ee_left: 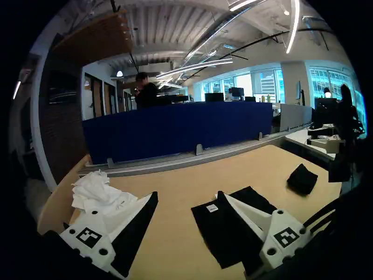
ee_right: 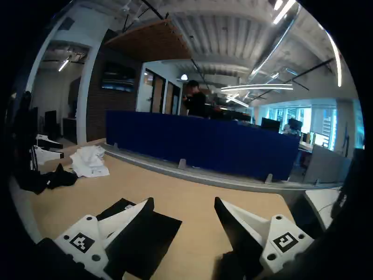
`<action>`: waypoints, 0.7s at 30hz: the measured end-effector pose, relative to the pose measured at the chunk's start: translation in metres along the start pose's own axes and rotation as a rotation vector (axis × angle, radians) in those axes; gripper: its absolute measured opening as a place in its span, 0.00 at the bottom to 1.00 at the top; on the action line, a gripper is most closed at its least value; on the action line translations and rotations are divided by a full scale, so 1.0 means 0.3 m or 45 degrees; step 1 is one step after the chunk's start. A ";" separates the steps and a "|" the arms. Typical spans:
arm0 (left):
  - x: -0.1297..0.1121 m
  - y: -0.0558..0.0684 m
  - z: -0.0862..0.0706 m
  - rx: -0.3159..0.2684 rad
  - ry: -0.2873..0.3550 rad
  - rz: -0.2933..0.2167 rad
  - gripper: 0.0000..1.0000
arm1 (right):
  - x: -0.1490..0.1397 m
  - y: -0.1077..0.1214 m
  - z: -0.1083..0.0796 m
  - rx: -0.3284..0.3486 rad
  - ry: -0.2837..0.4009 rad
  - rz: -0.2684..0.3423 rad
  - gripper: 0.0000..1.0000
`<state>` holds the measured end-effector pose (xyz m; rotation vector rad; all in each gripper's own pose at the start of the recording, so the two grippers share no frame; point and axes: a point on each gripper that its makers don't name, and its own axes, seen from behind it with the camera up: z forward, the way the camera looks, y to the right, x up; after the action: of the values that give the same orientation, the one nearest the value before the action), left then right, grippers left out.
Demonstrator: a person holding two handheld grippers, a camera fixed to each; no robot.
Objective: Fold towel
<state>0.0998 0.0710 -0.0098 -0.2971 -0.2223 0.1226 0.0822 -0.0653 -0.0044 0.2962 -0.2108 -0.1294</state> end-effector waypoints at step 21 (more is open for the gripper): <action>-0.264 0.081 0.037 -0.113 -0.160 0.055 0.94 | -0.248 -0.155 0.047 0.137 -0.200 -0.094 1.00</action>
<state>0.0183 0.0851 -0.0225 -0.3831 -0.3469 0.1746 0.0023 -0.1015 -0.0190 0.4013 -0.3633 -0.2153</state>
